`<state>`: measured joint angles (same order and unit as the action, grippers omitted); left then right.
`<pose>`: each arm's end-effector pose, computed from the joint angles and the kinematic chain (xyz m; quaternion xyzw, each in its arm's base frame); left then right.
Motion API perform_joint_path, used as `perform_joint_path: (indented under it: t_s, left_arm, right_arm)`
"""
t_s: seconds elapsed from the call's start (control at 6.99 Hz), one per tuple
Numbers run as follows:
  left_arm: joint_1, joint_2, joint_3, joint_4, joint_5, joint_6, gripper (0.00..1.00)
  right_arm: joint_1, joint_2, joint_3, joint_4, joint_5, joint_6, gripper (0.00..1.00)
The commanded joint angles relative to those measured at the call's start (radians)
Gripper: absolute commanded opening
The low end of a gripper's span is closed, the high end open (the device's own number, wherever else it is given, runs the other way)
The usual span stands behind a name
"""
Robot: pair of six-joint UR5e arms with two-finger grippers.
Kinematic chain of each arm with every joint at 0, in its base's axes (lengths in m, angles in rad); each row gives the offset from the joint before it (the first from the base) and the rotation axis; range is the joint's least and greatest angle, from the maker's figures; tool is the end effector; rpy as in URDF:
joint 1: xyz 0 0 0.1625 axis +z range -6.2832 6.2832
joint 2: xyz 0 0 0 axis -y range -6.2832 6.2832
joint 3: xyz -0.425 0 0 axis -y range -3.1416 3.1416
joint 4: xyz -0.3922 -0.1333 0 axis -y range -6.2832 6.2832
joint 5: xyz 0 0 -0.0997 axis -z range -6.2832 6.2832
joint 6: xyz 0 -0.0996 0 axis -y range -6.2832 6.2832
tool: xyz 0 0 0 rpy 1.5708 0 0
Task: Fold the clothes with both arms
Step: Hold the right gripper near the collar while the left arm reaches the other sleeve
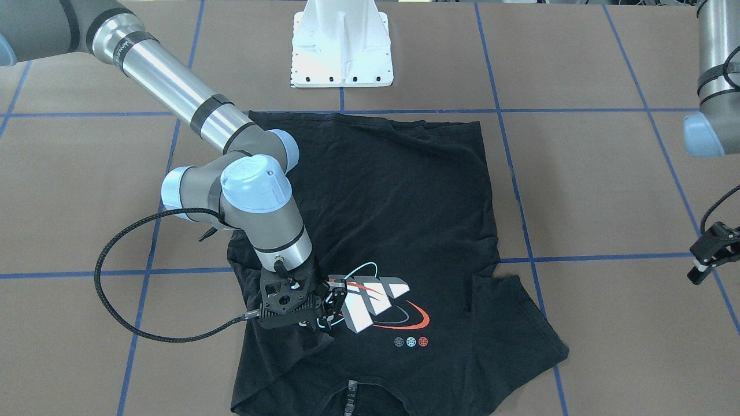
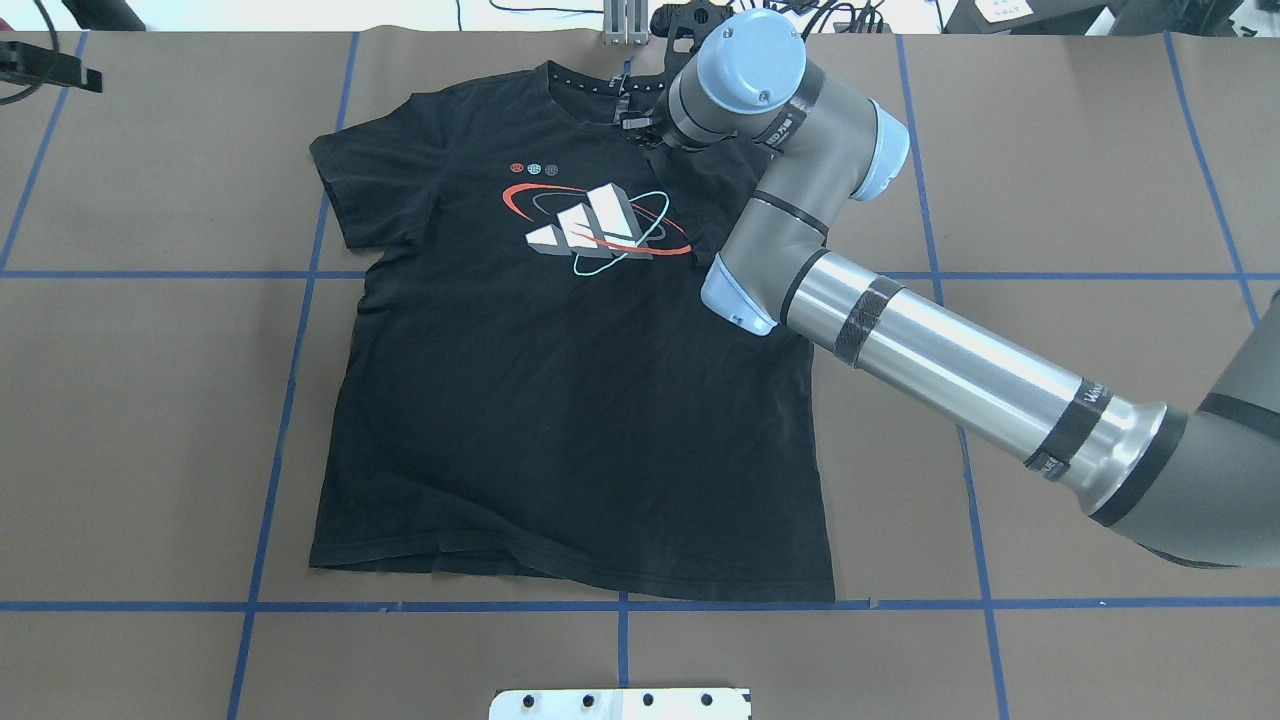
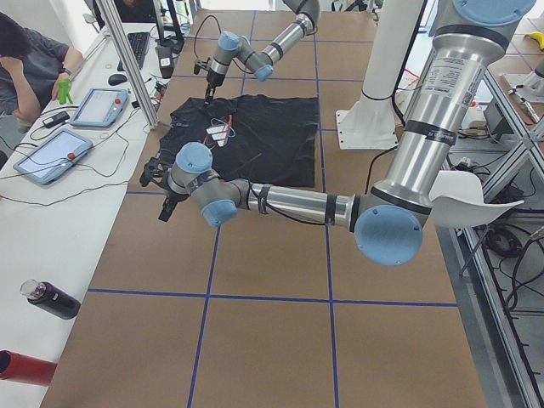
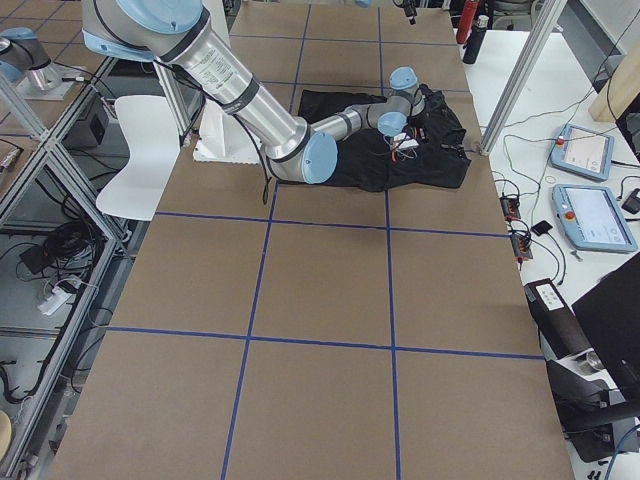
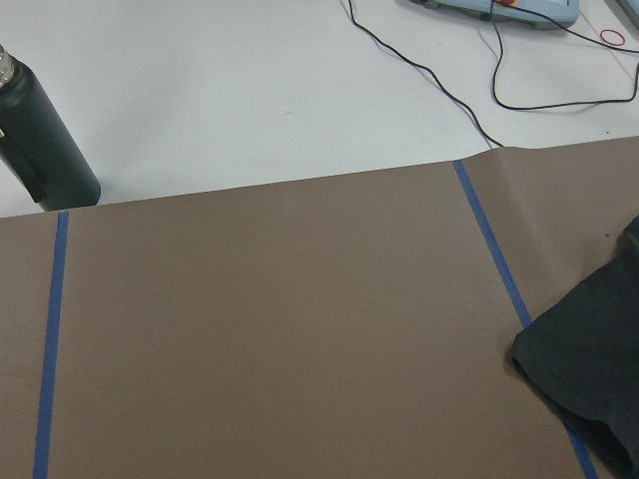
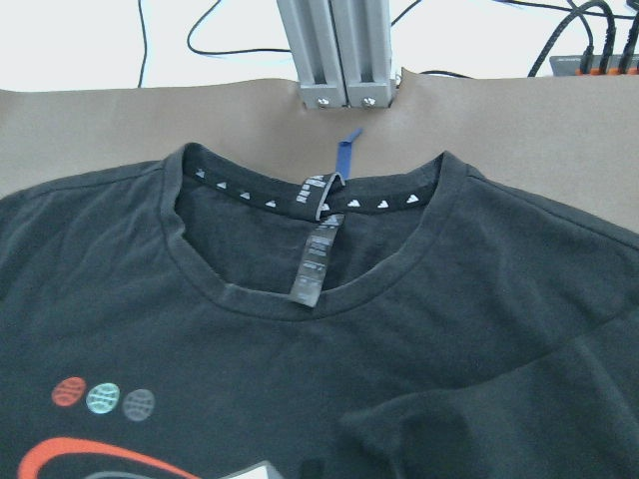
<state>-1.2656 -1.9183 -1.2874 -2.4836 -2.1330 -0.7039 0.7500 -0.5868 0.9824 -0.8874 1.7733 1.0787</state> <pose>0.1223 -0.6553 0.5015 0.2762 0.4324 -0.0404 0.8574 -0.5439 -0.6615 0.2049 0.2269 -0.4661 0.0583 0.8532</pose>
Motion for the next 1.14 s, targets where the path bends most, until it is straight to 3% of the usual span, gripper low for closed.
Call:
perform_joint_path:
  t_s: [0.0, 0.57, 1.0]
  left_arm:
    - [0.107, -0.097, 0.196, -0.209, 0.153, -0.162, 0.99]
    - [0.285, -0.269, 0.411, -0.292, 0.347, -0.331, 0.98]
    - [0.339, -0.281, 0.448, -0.294, 0.390, -0.332, 0.82]
  right_arm:
    - [0.000, -0.027, 0.143, -0.028, 0.088, 0.117, 1.00]
    - [0.006, -0.212, 0.497, -0.197, 0.164, 0.121, 1.00]
    - [0.025, -0.269, 0.558, -0.197, 0.184, 0.119, 1.00]
